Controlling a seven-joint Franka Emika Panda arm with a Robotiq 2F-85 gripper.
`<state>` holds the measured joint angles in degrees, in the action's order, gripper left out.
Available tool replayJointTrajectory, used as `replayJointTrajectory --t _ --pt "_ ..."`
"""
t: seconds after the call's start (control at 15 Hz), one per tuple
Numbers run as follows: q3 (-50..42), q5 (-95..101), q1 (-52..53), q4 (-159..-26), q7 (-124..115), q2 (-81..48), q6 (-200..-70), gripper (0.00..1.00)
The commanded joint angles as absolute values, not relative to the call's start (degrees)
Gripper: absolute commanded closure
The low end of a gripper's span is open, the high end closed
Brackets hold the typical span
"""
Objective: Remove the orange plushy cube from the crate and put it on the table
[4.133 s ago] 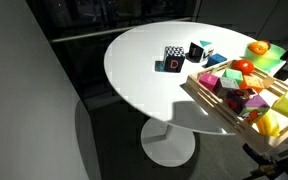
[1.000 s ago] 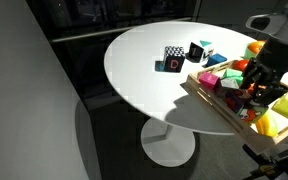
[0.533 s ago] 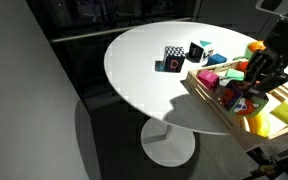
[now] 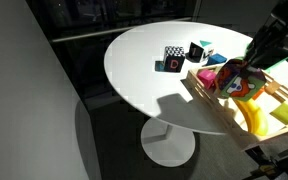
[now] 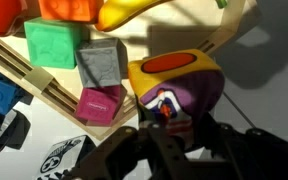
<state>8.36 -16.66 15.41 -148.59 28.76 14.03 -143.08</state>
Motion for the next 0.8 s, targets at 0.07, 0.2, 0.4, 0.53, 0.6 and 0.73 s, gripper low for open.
replayJointTrajectory --t 0.07,0.2,0.4,0.53,0.6,0.73 --pt "7.7 -17.1 16.1 -144.6 25.1 11.9 -144.0 0.88" --pt "8.0 -17.0 16.0 -143.3 23.8 10.4 -145.4 0.88" --pt "8.5 -16.7 15.6 -141.1 21.3 7.5 -149.1 0.88" --pt "8.8 -16.9 15.5 -139.8 19.7 5.3 -151.2 0.88" --pt "8.9 -17.1 15.4 -139.2 19.2 4.1 -152.3 0.88" --pt "9.4 -16.5 15.1 -138.5 17.6 2.1 -154.2 0.88"
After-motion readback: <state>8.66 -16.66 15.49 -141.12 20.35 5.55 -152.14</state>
